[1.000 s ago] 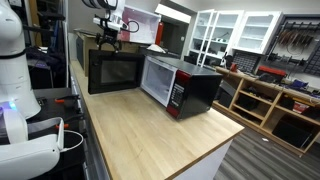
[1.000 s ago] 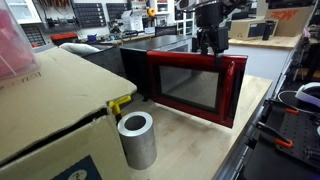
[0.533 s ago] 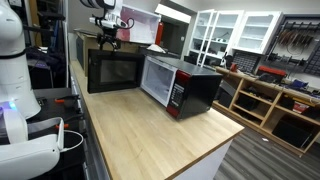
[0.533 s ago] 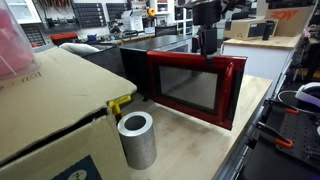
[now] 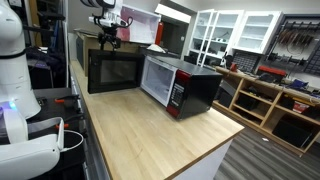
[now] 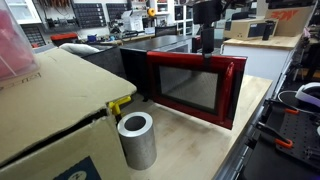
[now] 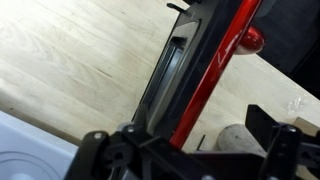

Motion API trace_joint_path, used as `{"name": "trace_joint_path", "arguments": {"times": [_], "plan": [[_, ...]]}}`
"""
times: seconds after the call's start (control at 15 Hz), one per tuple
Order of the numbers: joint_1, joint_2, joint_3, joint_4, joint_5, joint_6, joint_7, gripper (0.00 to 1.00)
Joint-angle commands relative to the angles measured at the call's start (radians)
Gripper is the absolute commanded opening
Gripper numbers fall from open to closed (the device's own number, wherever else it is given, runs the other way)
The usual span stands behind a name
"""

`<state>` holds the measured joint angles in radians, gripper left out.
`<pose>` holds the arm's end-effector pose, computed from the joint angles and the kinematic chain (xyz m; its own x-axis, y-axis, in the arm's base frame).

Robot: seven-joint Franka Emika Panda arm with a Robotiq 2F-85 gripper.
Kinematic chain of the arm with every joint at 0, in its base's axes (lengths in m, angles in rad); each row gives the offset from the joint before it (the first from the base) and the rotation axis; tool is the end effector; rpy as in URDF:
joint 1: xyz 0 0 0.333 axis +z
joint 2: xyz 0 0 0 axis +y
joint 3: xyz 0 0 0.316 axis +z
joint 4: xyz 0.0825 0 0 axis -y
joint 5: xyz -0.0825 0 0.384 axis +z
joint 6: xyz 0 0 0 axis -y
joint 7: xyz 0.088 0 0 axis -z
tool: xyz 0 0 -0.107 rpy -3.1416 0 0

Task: Open the microwave door

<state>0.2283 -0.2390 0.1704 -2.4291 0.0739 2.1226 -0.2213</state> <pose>0.4104 0.1767 0.3896 0.8380 0.5419 -0.0642 0.5408 -0.8404 -0.0348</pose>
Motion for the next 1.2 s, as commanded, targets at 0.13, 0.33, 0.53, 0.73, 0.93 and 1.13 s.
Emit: {"name": "trace_joint_path", "arguments": {"times": [0.13, 0.33, 0.53, 0.73, 0.93, 1.13], "plan": [[0.002, 0.003, 0.002, 0.002, 0.000, -0.003, 0.000, 1.00], [0.001, 0.006, 0.004, -0.001, -0.010, 0.004, 0.005, 1.00], [0.006, 0.027, 0.023, 0.010, -0.012, 0.031, 0.062, 1.00], [0.013, 0.048, 0.052, 0.025, -0.016, 0.076, 0.141, 1.00], [0.025, 0.079, 0.090, 0.049, -0.021, 0.137, 0.210, 1.00], [0.036, 0.108, 0.117, 0.077, -0.040, 0.162, 0.259, 1.00]]}}
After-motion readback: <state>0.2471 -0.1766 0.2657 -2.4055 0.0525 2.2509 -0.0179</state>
